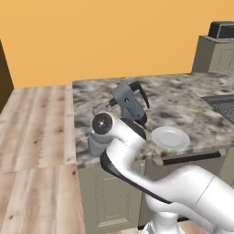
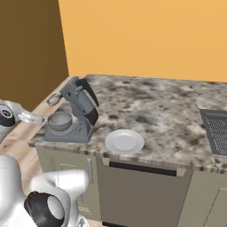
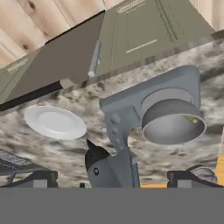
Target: Add butter and sugar cubes to the stand mixer bowl and then turn on the stand mixer to begin making frosting.
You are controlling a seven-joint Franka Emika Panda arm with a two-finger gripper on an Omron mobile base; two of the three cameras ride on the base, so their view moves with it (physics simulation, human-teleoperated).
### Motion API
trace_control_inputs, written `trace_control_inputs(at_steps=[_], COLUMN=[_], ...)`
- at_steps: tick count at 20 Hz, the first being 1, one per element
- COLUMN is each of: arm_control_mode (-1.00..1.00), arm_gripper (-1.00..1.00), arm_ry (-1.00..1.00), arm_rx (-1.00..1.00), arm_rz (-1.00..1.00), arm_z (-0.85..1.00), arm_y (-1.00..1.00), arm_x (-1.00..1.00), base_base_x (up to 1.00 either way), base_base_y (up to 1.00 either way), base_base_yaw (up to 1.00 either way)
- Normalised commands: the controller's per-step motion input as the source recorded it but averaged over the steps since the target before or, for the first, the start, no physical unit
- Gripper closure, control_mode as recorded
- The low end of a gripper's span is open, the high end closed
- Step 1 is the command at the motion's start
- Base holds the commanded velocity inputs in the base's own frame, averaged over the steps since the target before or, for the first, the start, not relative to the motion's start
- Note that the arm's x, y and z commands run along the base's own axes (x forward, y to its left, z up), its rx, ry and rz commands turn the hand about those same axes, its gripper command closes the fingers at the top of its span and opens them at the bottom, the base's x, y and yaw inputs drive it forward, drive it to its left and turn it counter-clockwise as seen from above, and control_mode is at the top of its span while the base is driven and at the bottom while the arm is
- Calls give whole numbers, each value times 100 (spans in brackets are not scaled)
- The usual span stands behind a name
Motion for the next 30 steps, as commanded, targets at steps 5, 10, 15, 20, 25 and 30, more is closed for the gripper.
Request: trace_control_inputs(at_steps=[5, 10, 15, 20, 25, 30], arm_control_mode=[-100, -100, -100, -100, -100, -100], arm_gripper=[-100, -100, -100, -100, -100, -100], arm_ry=[35, 41, 35, 35, 34, 34], arm_rx=[50, 54, 48, 43, 35, 24], arm_rz=[0, 0, -3, -9, -15, -17], arm_z=[90, 59, 21, 8, 0, -10], arm_y=[-89, -100, -93, -76, -59, -15], arm_x=[-60, -32, -12, 0, 9, 27], base_base_x=[0, 0, 0, 0, 0, 0], base_base_y=[0, 0, 0, 0, 0, 0], base_base_yaw=[0, 0, 0, 0, 0, 0])
